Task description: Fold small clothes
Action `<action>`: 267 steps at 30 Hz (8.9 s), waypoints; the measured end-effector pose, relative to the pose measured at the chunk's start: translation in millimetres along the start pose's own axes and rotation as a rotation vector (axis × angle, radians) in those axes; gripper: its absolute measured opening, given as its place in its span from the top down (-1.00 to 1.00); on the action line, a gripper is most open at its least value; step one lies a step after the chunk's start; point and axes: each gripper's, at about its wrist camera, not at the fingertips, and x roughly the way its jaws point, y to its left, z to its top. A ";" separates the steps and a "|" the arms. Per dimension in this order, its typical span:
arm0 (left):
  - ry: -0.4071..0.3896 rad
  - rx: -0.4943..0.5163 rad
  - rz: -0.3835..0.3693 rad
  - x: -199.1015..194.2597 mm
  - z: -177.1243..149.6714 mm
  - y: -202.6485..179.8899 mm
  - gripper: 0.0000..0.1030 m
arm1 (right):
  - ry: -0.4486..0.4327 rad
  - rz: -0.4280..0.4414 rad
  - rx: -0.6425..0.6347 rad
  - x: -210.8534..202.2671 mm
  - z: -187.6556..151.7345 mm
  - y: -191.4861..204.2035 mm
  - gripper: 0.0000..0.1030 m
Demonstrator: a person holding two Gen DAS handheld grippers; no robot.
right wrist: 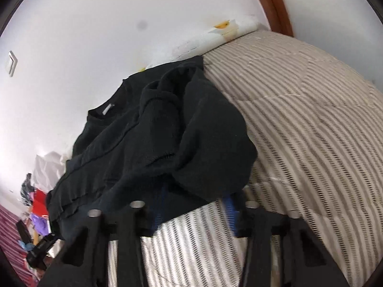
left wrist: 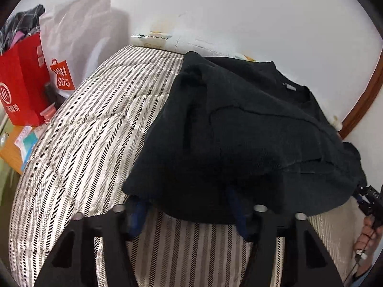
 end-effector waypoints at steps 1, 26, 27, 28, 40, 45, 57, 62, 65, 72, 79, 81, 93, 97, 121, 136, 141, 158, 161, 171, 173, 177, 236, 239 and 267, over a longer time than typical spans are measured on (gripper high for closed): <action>0.001 0.002 0.005 -0.2 1.1 -0.3 0.32 | -0.012 -0.010 -0.010 -0.7 1.1 1.4 0.55; 0.049 0.030 -0.104 -95.3 -93.7 12.0 0.77 | -0.091 -0.054 -0.242 -136.6 -104.9 -16.8 0.77; 0.049 0.025 -0.104 -97.5 -97.7 11.9 0.77 | -0.086 -0.057 -0.238 -138.3 -106.5 -19.6 0.76; 0.051 0.022 -0.102 -98.5 -99.3 11.6 0.77 | -0.077 -0.060 -0.231 -140.0 -107.8 -21.2 0.74; 0.046 0.077 -0.154 -136.9 -124.9 10.7 0.47 | -0.137 -0.176 -0.381 -194.4 -116.2 20.6 0.44; 0.021 0.134 -0.190 -148.0 -130.6 -1.7 0.36 | -0.087 -0.067 -0.410 -173.6 -121.6 47.8 0.44; 0.105 0.192 -0.234 -105.9 -119.8 -42.5 0.35 | 0.030 -0.134 -0.480 -106.3 -142.3 53.7 0.80; 0.132 0.215 -0.237 -84.9 -114.6 -56.3 0.31 | 0.073 -0.150 -0.476 -103.6 -136.2 54.5 0.80; 0.125 0.239 -0.235 -79.4 -106.7 -66.8 0.26 | 0.095 -0.154 -0.434 -99.1 -131.2 54.2 0.80; 0.108 0.253 -0.229 -76.3 -90.4 -72.7 0.26 | 0.081 -0.183 -0.425 -92.2 -119.3 67.6 0.82; 0.097 0.211 -0.299 -77.7 -69.1 -67.4 0.27 | -0.002 -0.209 -0.447 -83.7 -94.7 86.6 0.81; 0.094 0.195 -0.317 -78.5 -60.7 -68.1 0.27 | -0.015 -0.200 -0.435 -79.1 -85.2 90.8 0.81; 0.043 0.210 -0.292 -78.4 -18.6 -73.6 0.26 | -0.079 -0.215 -0.430 -45.2 -34.9 114.4 0.81; 0.028 0.205 -0.276 -65.4 -9.6 -77.3 0.26 | -0.074 -0.224 -0.417 -27.9 -18.3 118.0 0.81; -0.157 0.174 -0.369 -83.9 63.6 -70.2 -0.31 | -0.129 -0.256 -0.475 -74.2 23.7 92.4 -0.23; 0.045 0.253 -0.129 11.4 68.1 -48.6 -0.17 | 0.061 -0.233 -0.400 13.3 43.1 60.1 0.05; 0.000 0.300 -0.126 11.2 66.5 -56.2 0.80 | 0.047 -0.222 -0.473 22.8 50.2 66.6 0.74; 0.023 0.255 -0.036 29.7 70.2 -56.6 0.57 | -0.009 -0.330 -0.393 19.4 55.7 44.5 0.48; 0.046 0.267 -0.020 21.8 64.6 -56.8 0.21 | -0.017 -0.325 -0.404 -8.5 36.1 45.3 0.32; 0.022 0.305 0.076 -31.4 5.7 -32.3 -0.09 | 0.021 -0.421 -0.338 -67.6 -42.9 -3.1 0.22; 0.058 0.292 0.052 -38.5 -4.9 -22.2 -0.09 | 0.022 -0.456 -0.339 -83.2 -49.8 -0.5 0.22; 0.049 0.257 0.041 -62.0 -31.8 0.2 -0.10 | -0.027 -0.513 -0.369 -111.4 -57.6 19.9 0.19; 0.056 0.076 -0.277 -131.0 -108.8 -4.7 -0.29 | -0.321 0.009 -0.623 -156.1 -137.6 248.7 0.79; 0.067 0.110 -0.315 -126.0 -112.2 -36.6 -0.29 | -0.339 -0.025 -0.468 -167.0 -114.6 178.9 0.79; 0.100 0.407 -0.332 -100.7 -136.3 -174.8 -0.35 | -0.154 -0.074 -0.099 -113.4 -96.1 20.6 0.07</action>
